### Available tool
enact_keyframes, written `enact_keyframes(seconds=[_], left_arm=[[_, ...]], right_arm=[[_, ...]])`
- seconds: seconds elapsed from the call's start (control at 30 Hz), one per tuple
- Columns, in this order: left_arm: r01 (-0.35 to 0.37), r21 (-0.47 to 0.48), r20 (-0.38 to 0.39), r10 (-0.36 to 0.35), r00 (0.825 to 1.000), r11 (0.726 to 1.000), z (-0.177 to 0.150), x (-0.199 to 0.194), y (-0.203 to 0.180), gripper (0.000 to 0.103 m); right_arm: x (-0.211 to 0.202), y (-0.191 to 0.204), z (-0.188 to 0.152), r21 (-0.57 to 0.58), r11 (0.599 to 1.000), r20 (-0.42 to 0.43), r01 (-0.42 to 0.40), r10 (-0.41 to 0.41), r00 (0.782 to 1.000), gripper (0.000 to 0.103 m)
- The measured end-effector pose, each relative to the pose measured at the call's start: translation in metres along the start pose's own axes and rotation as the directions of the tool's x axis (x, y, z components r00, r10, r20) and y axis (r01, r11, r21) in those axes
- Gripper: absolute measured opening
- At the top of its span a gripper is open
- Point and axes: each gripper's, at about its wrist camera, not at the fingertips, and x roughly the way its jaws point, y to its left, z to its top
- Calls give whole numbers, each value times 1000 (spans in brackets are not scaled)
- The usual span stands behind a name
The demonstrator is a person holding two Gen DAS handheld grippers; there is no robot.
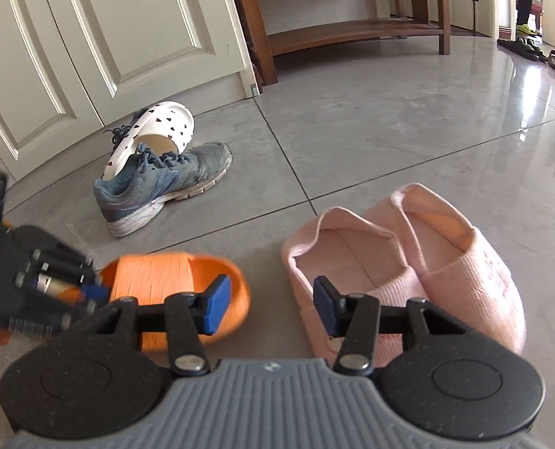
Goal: Organize scattered shoes
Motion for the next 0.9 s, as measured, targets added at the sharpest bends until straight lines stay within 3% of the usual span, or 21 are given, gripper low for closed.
enact_keyframes(seconds=[0.1,0.2,0.33,0.37,0.5,0.67,0.73,0.8,0.9], left_arm=[[23,189,-50,-13,999,982,5,9,-34,10],[49,387,-129,1,992,921,1,18,-63,11],[11,583,-184,119,976,812,-20,23,-83,26],[5,585,-197,137,971,811,-24,22,-81,27],[-58,505,-213,190,958,861,-36,3,-67,29],[-142,262,-211,200,957,955,-46,-38,-42,28],[-165,96,-186,180,966,982,-54,-56,-34,28],[-160,-103,-161,142,977,982,-67,-73,-27,27],[-133,-349,-158,81,984,928,-98,-91,-21,31]], right_arm=[[-5,1,-6,-40,999,-28,2,-3,1000,53],[-10,0,-12,-73,997,-54,-4,0,999,53],[-17,-4,-21,-81,997,-85,-14,8,996,53],[-18,-4,-24,-78,997,-95,-23,15,995,53],[-14,6,-35,-104,990,-147,-93,78,986,53],[-4,35,-39,-192,958,-188,-211,175,966,53],[-1,52,-39,-246,935,-197,-255,209,958,53],[1,71,-39,-309,903,-208,-299,243,948,53],[7,95,-42,-361,856,-248,-370,295,923,53]])
